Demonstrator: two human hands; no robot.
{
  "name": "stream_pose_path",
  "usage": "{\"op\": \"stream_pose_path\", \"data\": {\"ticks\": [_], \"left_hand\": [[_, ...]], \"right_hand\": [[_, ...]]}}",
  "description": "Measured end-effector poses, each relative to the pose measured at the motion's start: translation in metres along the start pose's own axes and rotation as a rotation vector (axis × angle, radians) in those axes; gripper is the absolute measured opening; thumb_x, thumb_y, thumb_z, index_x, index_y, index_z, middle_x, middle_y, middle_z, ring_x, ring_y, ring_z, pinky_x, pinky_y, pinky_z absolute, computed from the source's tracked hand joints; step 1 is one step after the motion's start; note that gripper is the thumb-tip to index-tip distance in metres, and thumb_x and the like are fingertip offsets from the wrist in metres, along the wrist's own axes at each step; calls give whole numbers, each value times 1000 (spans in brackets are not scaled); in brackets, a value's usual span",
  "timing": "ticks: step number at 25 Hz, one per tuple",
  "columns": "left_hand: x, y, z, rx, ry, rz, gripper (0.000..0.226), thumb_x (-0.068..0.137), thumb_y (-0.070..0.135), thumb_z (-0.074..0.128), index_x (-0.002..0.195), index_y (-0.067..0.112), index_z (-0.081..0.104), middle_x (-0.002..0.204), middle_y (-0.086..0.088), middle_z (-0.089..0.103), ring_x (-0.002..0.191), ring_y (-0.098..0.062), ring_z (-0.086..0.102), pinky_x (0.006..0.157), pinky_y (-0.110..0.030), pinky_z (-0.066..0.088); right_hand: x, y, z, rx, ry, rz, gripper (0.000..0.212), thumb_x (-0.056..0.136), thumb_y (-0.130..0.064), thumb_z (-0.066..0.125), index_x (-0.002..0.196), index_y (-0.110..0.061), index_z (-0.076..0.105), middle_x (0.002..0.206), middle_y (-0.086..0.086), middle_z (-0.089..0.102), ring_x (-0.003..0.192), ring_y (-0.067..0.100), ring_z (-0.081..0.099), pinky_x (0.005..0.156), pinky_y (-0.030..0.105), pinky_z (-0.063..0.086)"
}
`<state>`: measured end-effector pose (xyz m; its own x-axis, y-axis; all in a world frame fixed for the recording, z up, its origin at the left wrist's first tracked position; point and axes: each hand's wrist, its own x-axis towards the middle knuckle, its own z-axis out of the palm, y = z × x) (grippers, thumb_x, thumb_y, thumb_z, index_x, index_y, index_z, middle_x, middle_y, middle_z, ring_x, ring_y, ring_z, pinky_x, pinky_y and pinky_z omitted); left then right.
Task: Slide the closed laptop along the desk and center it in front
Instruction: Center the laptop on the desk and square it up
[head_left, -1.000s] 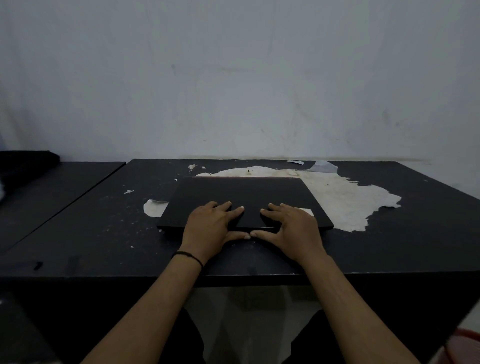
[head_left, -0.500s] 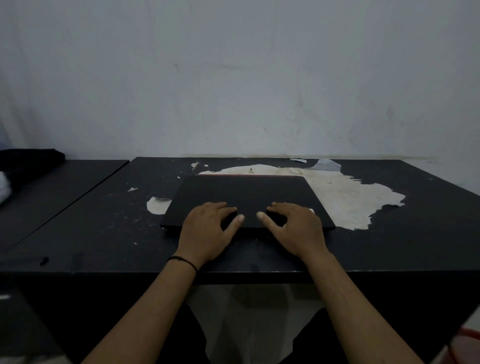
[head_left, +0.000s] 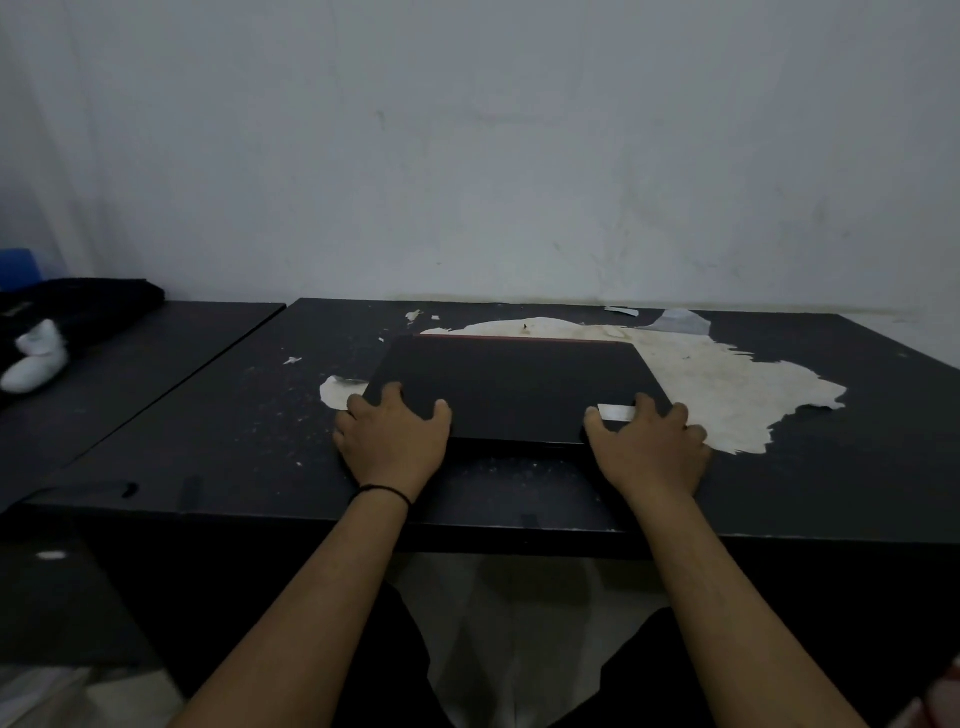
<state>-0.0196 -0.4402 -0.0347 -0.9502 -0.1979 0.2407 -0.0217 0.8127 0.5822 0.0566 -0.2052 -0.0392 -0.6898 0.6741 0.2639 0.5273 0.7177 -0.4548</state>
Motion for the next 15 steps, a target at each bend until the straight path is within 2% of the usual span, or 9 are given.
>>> {"op": "stream_pose_path", "data": {"ticks": [5, 8, 13, 15], "left_hand": [[1, -4, -5, 7, -61, 20, 91, 79, 77, 50, 150, 20, 40, 144, -23, 41, 134, -42, 36, 112, -50, 31], [1, -5, -6, -1, -38, 18, 98, 76, 80, 52, 150, 17, 38, 142, -25, 43, 133, -43, 38, 112, -51, 34], [0, -12, -7, 26, 6, 19, 101, 70, 88, 49, 146, 21, 45, 138, -24, 49, 128, -43, 42, 110, -51, 33], [0, -13, -7, 46, 2, 21, 100, 69, 89, 47, 146, 24, 45, 140, -24, 47, 129, -44, 41, 111, -52, 31]], "right_hand": [[1, 6, -6, 41, -61, -4, 91, 82, -81, 44, 151, -23, 38, 156, 20, 31, 135, 45, 35, 111, 51, 32], [-1, 8, -8, 145, -85, 19, 96, 75, -83, 53, 150, -24, 40, 160, 20, 23, 141, 43, 29, 114, 53, 32], [-16, 5, -5, 93, 47, 108, 104, 69, -90, 47, 147, -22, 40, 146, 20, 42, 134, 40, 38, 112, 51, 32], [-17, 8, -8, 167, 42, 89, 101, 67, -89, 54, 144, -24, 45, 142, 18, 46, 132, 38, 41, 111, 50, 34]]}}
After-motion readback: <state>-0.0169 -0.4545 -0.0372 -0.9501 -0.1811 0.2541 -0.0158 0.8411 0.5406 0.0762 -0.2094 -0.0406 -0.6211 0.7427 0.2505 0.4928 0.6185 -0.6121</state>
